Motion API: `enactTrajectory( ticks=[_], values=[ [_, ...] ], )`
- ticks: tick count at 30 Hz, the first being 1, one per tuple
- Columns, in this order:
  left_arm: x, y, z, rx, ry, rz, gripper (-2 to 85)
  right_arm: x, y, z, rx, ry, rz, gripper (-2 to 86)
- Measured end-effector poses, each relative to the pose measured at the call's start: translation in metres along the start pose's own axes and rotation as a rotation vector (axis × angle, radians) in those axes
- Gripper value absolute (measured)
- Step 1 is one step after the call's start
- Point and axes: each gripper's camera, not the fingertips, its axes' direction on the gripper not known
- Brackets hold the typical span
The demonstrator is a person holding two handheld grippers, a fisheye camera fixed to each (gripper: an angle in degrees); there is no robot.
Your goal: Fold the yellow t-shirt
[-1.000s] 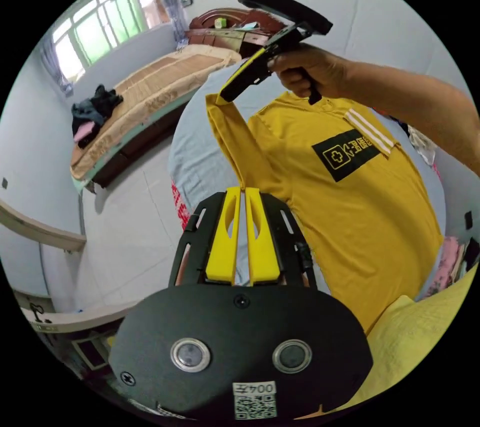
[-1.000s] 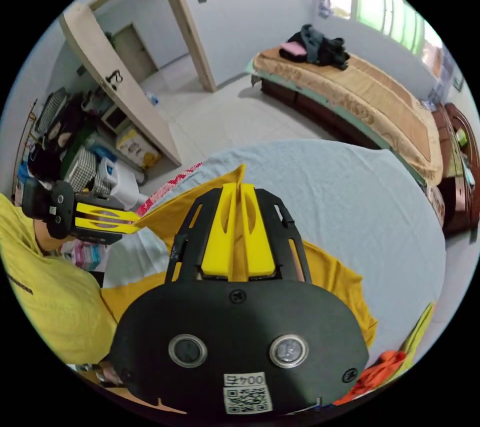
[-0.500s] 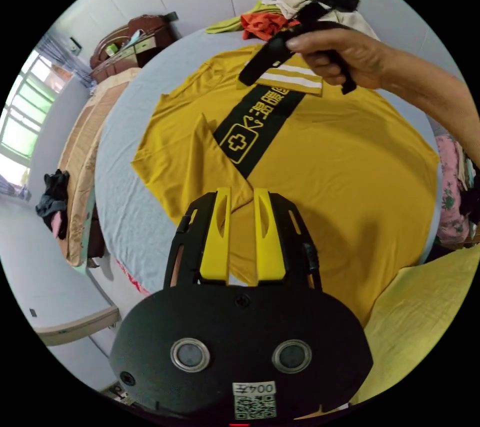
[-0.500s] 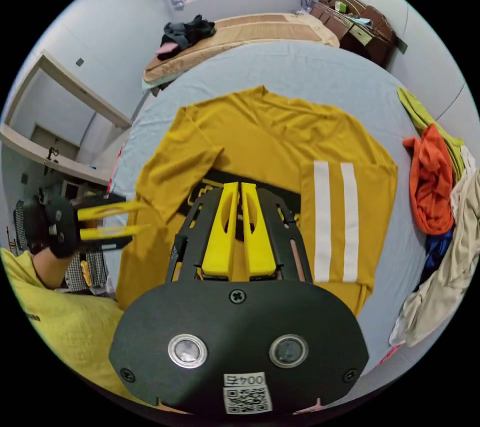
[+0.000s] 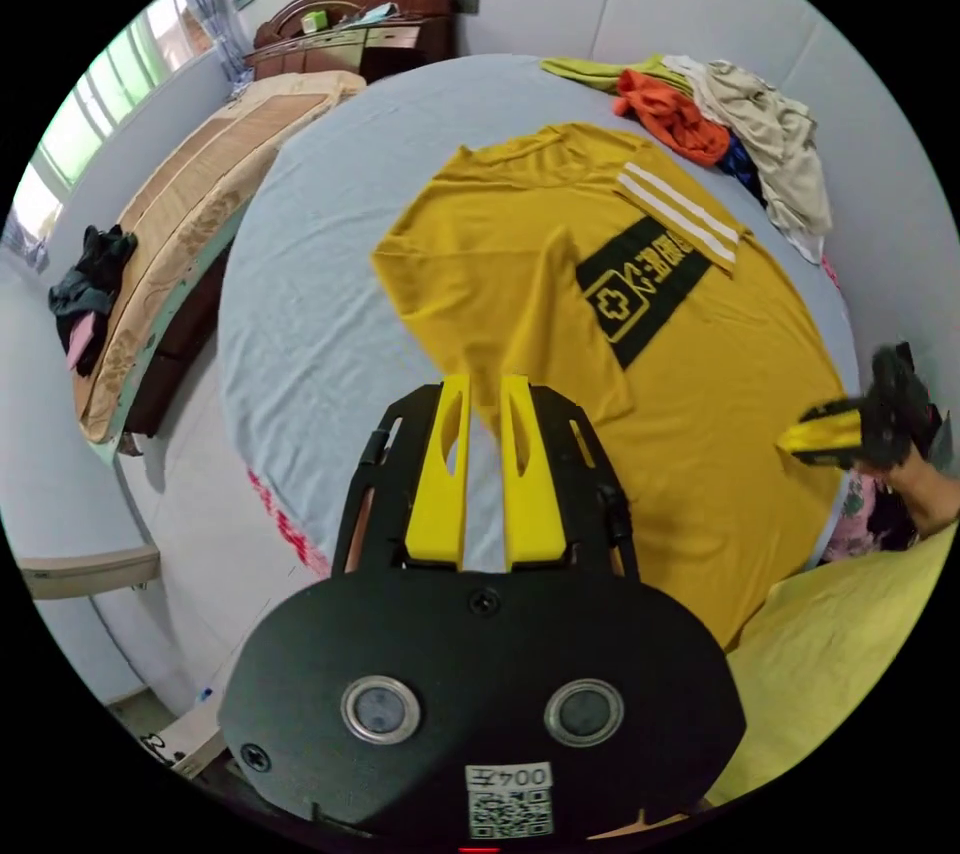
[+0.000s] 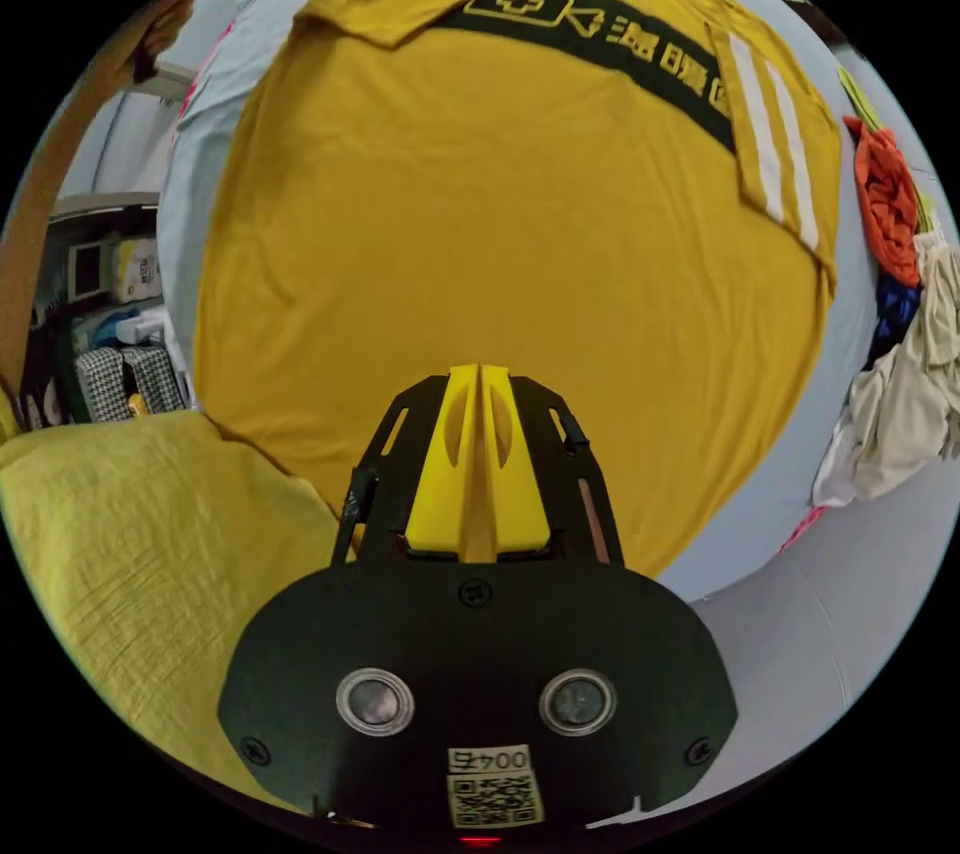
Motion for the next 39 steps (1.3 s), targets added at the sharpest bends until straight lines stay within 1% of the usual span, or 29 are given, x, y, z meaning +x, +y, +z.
enactTrajectory(
  ticks=[5, 9, 12, 14, 17, 21, 22, 24, 25, 26, 28, 29, 31, 33, 34, 36, 39],
  values=[
    [-0.041, -0.053, 0.025, -0.041, 0.044, -0.066, 4.4, 0.013, 0.047, -0.006, 0.055, -0.011, 0.067, -0.7],
    [-0.047, -0.087, 0.033, -0.017, 0.063, -0.065, 4.7, 0.024, 0.066, -0.018, 0.055, 0.001, 0.027, -0.8],
    [-0.031, -0.105, 0.033, 0.0, 0.074, 0.027, 4.6, 0.036, 0.084, -0.029, 0.058, -0.003, -0.009, -0.7],
    [-0.019, -0.113, 0.037, -0.012, 0.065, 0.11, 4.6, 0.053, 0.097, -0.038, 0.054, -0.055, 0.036, -0.7],
    [-0.006, -0.127, 0.048, -0.053, 0.053, 0.211, 5.1, 0.068, 0.118, -0.05, 0.075, -0.077, 0.064, -0.6],
    [-0.009, -0.143, 0.057, -0.081, 0.024, 0.23, 5.4, 0.085, 0.15, -0.063, 0.141, -0.089, 0.118, -0.6],
    [-0.011, -0.145, 0.057, -0.079, 0.024, 0.225, 5.4, 0.094, 0.161, -0.068, 0.163, -0.123, 0.139, -0.5],
    [-0.018, -0.151, 0.06, -0.078, 0.022, 0.214, 5.3, 0.114, 0.171, -0.077, 0.151, -0.263, 0.159, -0.3],
    [-0.02, -0.152, 0.062, -0.084, 0.015, 0.214, 5.2, 0.124, 0.176, -0.087, 0.197, -0.436, 0.101, 0.0],
    [-0.022, -0.154, 0.066, -0.098, -0.003, 0.221, 4.9, 0.139, 0.183, -0.102, 0.312, -0.567, 0.112, 0.6],
    [-0.025, -0.157, 0.074, -0.126, -0.043, 0.231, 4.3, 0.161, 0.182, -0.124, 0.458, -0.692, 0.116, 2.5],
    [-0.028, -0.158, 0.078, -0.129, -0.065, 0.227, 3.6, 0.174, 0.174, -0.136, 0.516, -0.73, 0.12, 5.0],
    [-0.036, -0.159, 0.079, -0.101, -0.053, 0.19, 2.8, 0.191, 0.156, -0.15, 0.58, -0.772, 0.112, 7.9],
    [-0.047, -0.161, 0.08, -0.087, -0.019, 0.139, 2.0, 0.202, 0.133, -0.158, 0.597, -0.846, 0.098, 11.2],
    [-0.049, -0.161, 0.08, -0.083, -0.015, 0.133, 1.9, 0.206, 0.122, -0.163, 0.622, -0.869, 0.096, 11.5],
    [-0.053, -0.161, 0.081, -0.069, -0.024, 0.136, 1.5, 0.207, 0.107, -0.169, 0.62, -0.841, 0.101, 11.6],
    [-0.056, -0.162, 0.081, -0.061, -0.046, 0.14, 1.2, 0.21, 0.092, -0.165, 0.557, -0.833, 0.161, 10.3]
  ],
)
